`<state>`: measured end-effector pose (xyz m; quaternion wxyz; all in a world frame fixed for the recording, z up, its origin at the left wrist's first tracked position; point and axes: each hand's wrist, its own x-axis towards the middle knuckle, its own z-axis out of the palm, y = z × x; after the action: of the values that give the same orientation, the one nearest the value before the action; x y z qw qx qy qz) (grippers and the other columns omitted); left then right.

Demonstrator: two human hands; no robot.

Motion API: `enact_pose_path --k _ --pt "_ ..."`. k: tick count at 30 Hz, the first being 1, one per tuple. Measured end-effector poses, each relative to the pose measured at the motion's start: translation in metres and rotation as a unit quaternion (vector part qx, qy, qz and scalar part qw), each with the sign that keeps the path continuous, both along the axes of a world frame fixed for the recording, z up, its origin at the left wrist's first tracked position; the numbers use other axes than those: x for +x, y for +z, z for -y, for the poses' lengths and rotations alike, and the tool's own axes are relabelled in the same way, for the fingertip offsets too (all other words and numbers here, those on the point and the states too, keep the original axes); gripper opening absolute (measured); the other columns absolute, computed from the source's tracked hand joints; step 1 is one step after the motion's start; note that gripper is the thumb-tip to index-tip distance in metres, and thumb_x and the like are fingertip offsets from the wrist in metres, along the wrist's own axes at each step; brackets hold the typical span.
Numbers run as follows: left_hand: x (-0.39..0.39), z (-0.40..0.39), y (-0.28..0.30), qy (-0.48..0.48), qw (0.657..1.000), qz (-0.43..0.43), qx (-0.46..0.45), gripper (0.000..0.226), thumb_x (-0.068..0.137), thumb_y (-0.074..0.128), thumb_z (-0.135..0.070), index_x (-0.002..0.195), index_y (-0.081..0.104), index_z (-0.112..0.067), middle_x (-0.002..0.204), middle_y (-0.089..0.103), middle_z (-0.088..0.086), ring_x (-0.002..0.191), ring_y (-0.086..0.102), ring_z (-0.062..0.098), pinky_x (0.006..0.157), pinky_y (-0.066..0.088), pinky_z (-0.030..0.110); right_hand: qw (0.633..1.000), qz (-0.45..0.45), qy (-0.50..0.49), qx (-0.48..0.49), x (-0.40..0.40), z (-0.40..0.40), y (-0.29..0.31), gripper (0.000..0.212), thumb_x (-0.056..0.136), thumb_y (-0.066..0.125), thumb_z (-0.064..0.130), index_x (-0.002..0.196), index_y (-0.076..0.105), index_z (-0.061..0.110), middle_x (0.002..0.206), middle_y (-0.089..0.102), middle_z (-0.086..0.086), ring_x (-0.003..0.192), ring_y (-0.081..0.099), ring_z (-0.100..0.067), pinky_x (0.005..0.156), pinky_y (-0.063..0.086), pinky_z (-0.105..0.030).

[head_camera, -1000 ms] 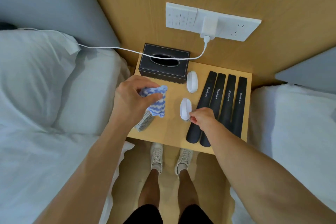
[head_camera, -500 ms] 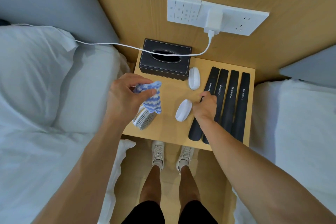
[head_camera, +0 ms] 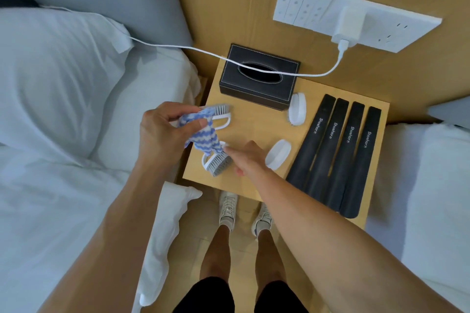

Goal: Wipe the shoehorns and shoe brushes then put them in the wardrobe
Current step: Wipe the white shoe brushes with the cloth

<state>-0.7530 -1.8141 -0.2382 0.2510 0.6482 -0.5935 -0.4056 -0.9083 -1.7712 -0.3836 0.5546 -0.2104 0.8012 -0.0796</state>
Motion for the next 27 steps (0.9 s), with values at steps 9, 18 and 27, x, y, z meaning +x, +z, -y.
enact_pose_path --k 9,18,27 --pt "0.047 -0.008 -0.006 0.04 0.999 0.019 0.001 0.012 0.08 0.077 -0.019 0.089 0.073 -0.026 0.095 0.07 -0.003 0.087 0.065 0.01 0.072 0.055 0.03 0.994 0.055 -0.055 0.073 0.027 0.018 -0.022 0.046 0.082 0.079 0.037 0.105 0.057 0.004 0.095 0.066 -0.022 0.069 0.073 -0.037 0.06 0.063 -0.049" --pt "0.046 -0.004 0.013 0.02 1.0 0.008 0.008 0.011 0.083 0.076 -0.019 0.093 0.074 -0.022 0.097 0.07 0.001 0.089 0.066 0.015 0.076 0.058 0.034 0.973 0.187 -0.129 -0.031 0.0 0.006 0.026 0.035 0.085 0.068 0.0 0.114 0.062 0.018 0.12 0.062 -0.012 0.098 0.067 -0.029 0.073 0.061 -0.043" --pt "-0.022 0.011 0.078 -0.093 0.993 -0.062 -0.025 0.013 0.083 0.075 -0.02 0.095 0.074 -0.021 0.091 0.068 -0.006 0.081 0.064 -0.004 0.063 0.05 0.007 0.938 0.226 -0.105 -0.243 -0.082 -0.015 0.176 0.033 0.086 0.067 -0.009 0.114 0.065 0.008 0.113 0.066 -0.016 0.101 0.068 -0.025 0.071 0.061 -0.03"
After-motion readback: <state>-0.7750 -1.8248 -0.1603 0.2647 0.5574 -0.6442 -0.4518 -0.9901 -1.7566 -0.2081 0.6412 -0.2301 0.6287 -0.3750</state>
